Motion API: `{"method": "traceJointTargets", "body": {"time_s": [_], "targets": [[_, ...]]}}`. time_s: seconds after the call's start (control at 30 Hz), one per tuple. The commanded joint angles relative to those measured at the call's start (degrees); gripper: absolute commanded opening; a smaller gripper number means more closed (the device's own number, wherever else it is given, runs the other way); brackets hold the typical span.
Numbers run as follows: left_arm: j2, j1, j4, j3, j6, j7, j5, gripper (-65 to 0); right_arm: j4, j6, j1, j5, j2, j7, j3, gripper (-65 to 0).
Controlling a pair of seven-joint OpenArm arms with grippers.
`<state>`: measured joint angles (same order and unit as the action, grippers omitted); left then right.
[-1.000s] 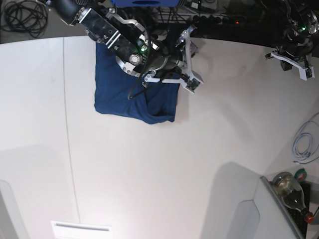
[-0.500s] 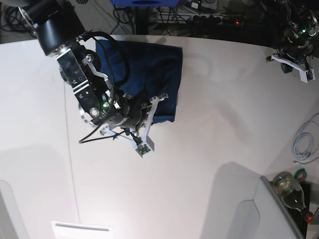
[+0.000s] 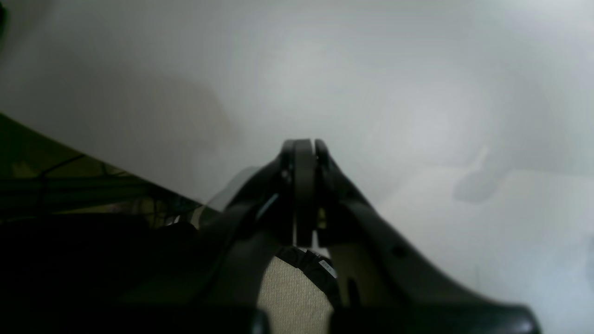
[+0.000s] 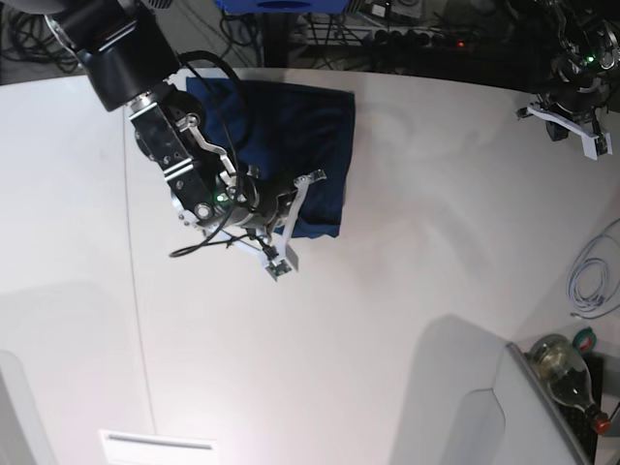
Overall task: Layout the t-shirt on the table in an organized manner, then fold the t-shirt properly
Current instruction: 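Press the right gripper down on the blue bundle to flatten it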
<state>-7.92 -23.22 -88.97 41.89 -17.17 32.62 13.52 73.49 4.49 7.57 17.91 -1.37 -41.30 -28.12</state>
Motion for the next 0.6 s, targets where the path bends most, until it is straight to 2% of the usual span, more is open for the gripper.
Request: {"method": "traceJointTargets", "body": {"time_s": [0.0, 0.17, 0.27, 0.37, 0.57], "targets": [[-0.82, -0.29, -0.83, 0.35, -0.02, -1.02, 0.24, -65.0, 0.48, 0.04, 1.00, 0.07, 0.18, 0.90, 0.12, -64.8], [-1.00, -0.21, 0.22, 0.35, -0.02, -1.02, 0.24, -65.0, 3.30, -0.49, 0.91, -0.20, 1.15, 0.55, 0.12, -65.0], [-1.09, -0.03, 1.63, 0.35, -0.02, -1.02, 0.24, -65.0, 9.80, -0.58, -0.41, -0.20, -0.61, -0.86, 0.38, -65.0], [-1.09, -0.03, 1.63, 0.35, -0.02, -1.10, 0.24, -65.0, 14.46, -0.58, -1.29, -0.20, -1.05, -3.40, 0.47, -65.0], [-1.00, 0.32, 1.80, 0.35, -0.02, -1.10, 0.24, -65.0, 9.28, -0.58, -1.02, -0.20, -0.08, -3.23, 0.21, -65.0]]}}
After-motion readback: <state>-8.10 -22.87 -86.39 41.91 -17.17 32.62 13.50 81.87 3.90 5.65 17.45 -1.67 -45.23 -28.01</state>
